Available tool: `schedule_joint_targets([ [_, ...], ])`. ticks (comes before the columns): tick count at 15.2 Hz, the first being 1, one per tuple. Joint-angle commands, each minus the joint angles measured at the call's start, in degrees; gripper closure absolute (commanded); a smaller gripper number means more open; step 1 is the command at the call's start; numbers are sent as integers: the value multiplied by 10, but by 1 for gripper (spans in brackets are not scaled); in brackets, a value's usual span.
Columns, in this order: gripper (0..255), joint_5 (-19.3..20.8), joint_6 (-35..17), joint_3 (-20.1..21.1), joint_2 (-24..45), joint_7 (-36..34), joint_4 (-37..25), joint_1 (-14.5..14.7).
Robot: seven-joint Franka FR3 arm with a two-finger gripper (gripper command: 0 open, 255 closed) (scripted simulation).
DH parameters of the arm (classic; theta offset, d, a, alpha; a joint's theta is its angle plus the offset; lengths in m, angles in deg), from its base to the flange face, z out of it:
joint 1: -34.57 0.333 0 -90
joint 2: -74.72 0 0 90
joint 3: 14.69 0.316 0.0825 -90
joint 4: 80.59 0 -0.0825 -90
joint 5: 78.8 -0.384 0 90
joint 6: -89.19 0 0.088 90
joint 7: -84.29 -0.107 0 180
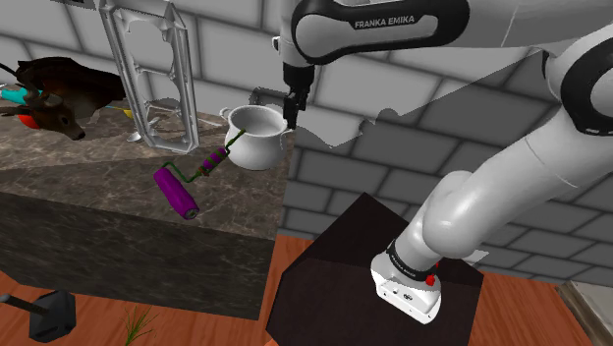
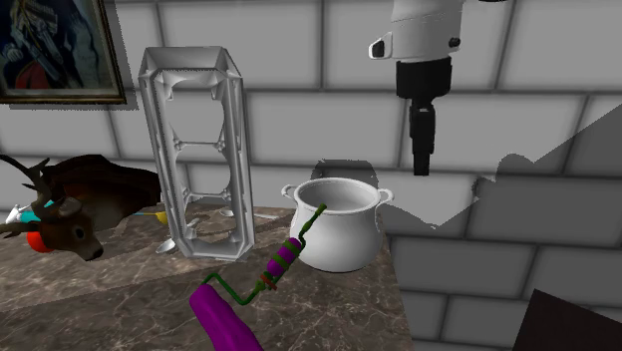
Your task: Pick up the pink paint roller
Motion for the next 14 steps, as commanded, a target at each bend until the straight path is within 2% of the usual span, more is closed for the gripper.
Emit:
schedule_joint_targets([
  [1,0,17,-11,6,49,25,-32,6],
  [14,0,148,-35,52,330,150,-244,61],
])
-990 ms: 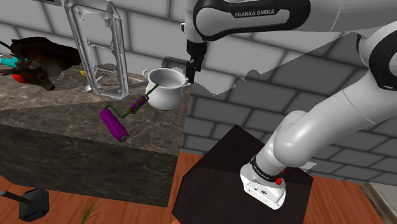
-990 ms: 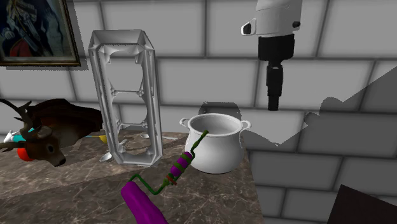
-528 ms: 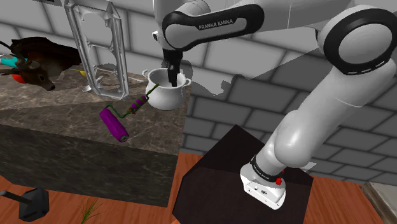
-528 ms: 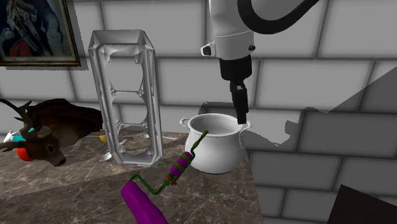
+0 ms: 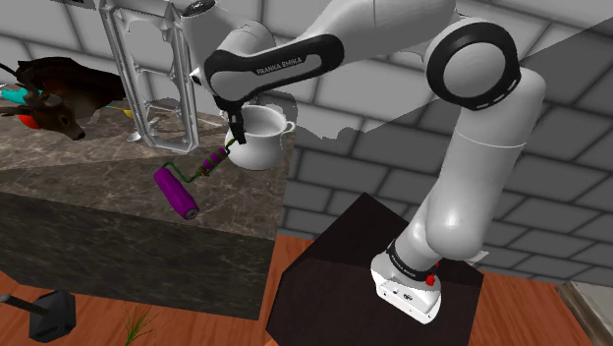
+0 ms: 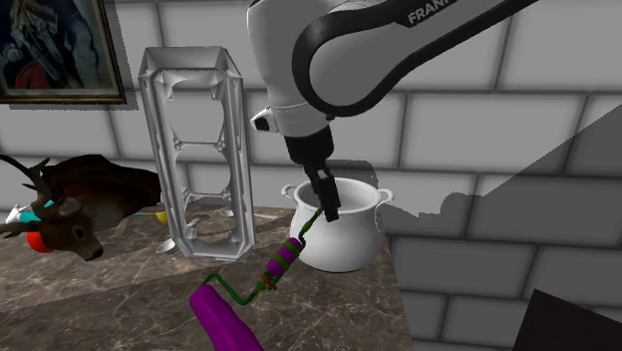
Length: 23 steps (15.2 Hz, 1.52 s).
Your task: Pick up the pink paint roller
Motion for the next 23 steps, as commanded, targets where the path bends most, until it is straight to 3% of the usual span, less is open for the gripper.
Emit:
schedule_joint_targets([
  [1,0,22,-1,6,40,17,-31,13],
  [9,0,106,3,19,195,97,-163,72],
  [19,0,117,-33,14,223,79,-150,73],
  [20,255,117,-33,14,224,79,-151,73],
  [23,255,117,-33,14,224,79,-151,74],
])
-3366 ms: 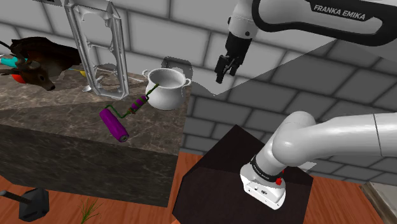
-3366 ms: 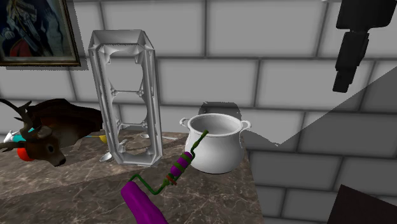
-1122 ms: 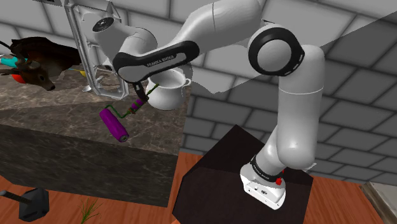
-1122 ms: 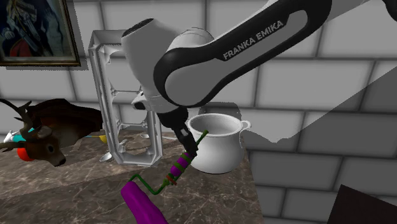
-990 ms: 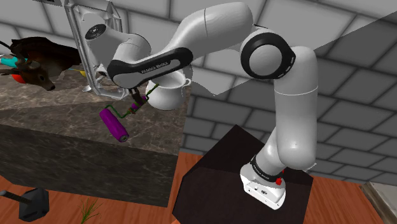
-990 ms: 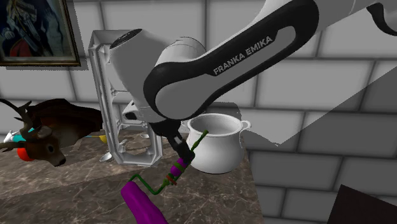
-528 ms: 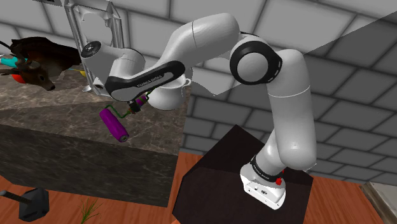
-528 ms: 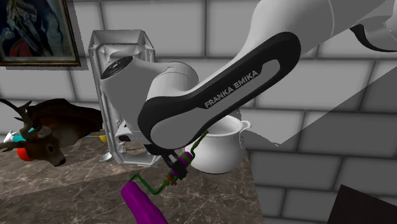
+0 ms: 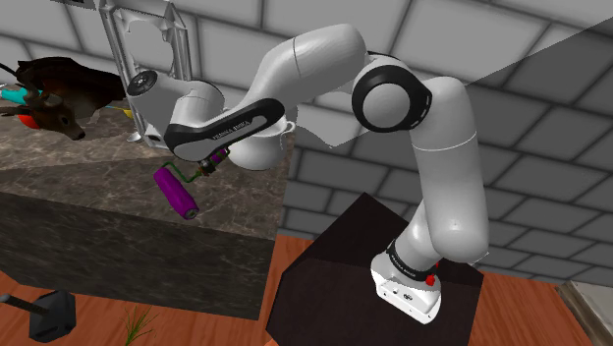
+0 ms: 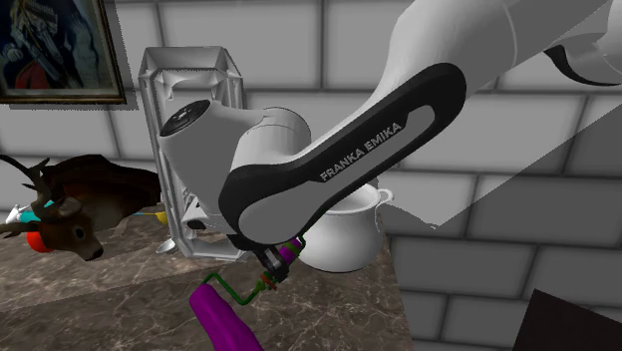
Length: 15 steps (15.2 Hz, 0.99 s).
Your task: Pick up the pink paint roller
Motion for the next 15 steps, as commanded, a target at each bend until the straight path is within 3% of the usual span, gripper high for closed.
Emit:
schedule_joint_targets([
  [1,255,0,0,0,0,0,0,0],
  [6,255,0,-1,0,-1,0,1,0],
  [15,255,-13,44,6,-33,22,-15,-2],
])
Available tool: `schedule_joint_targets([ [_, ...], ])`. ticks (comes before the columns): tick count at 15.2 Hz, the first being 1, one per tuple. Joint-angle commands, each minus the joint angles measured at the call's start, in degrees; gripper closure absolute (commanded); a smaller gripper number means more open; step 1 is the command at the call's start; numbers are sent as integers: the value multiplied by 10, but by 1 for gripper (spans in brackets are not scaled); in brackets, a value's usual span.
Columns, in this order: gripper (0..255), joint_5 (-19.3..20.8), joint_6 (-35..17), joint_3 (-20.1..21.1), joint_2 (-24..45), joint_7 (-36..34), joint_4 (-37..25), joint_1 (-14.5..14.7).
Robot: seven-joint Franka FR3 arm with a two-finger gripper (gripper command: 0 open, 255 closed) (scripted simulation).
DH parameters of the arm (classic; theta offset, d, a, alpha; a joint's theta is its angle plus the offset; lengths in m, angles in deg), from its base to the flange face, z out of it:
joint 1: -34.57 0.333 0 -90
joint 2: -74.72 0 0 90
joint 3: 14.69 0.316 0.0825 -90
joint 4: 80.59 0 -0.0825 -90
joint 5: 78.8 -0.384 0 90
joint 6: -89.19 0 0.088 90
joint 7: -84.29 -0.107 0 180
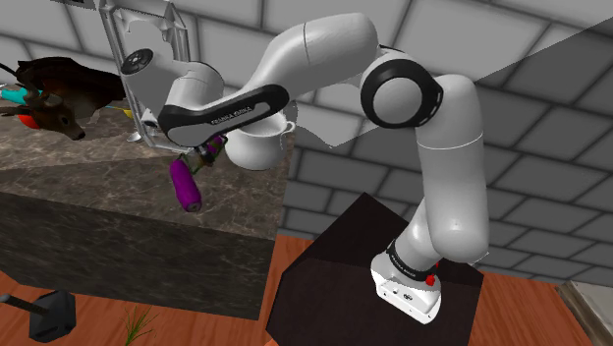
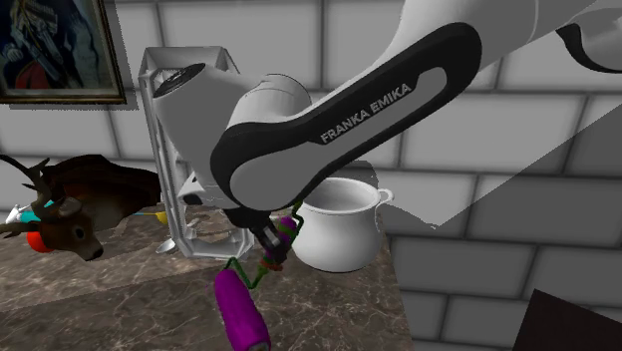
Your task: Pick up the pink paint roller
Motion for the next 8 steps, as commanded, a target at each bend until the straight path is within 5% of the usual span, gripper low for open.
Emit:
schedule_joint_targets([
  [1,255,-3,11,1,-7,4,-5,0],
  [8,255,-9,38,4,-22,18,-20,1],
])
